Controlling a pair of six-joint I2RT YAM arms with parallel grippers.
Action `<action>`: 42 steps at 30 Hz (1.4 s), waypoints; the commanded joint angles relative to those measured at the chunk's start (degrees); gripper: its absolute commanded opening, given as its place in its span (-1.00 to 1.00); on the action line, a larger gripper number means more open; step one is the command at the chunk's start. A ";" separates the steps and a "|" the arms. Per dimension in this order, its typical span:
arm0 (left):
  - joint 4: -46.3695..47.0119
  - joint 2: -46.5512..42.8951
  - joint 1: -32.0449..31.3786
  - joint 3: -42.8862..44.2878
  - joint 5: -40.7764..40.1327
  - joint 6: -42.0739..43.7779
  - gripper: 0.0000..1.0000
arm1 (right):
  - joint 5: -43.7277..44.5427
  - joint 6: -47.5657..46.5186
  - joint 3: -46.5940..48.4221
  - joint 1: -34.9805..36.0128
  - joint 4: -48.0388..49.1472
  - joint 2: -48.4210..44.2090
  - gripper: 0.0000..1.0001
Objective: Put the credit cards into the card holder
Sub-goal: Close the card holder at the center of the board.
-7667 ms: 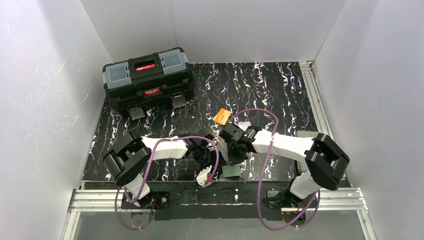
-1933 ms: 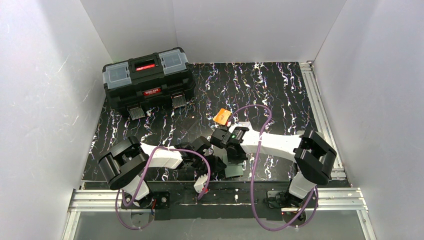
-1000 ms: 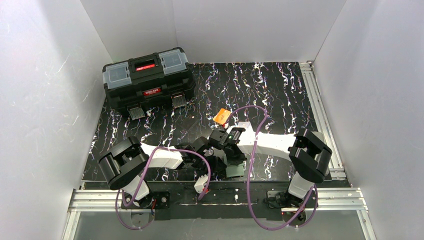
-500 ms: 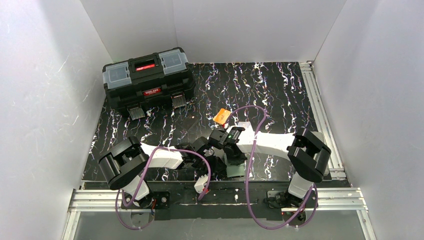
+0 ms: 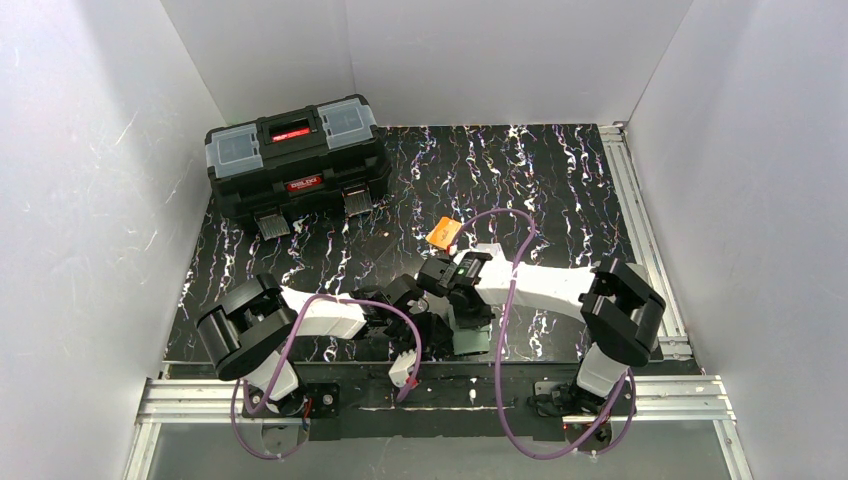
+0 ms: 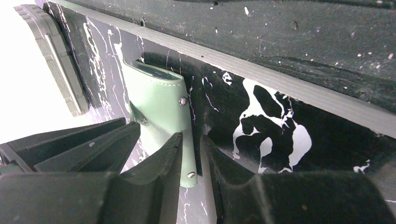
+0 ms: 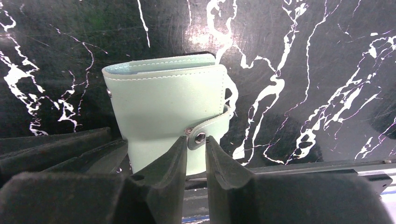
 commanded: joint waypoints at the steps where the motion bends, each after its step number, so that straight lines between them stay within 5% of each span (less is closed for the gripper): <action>1: -12.75 2.25 -0.75 -3.54 -2.16 4.98 -0.57 | 1.66 1.53 3.05 0.73 -1.98 -2.04 -0.44; 42: -12.51 1.91 -1.07 -3.54 -1.75 2.96 -0.59 | 4.58 4.17 1.41 1.16 -3.82 -0.41 -0.75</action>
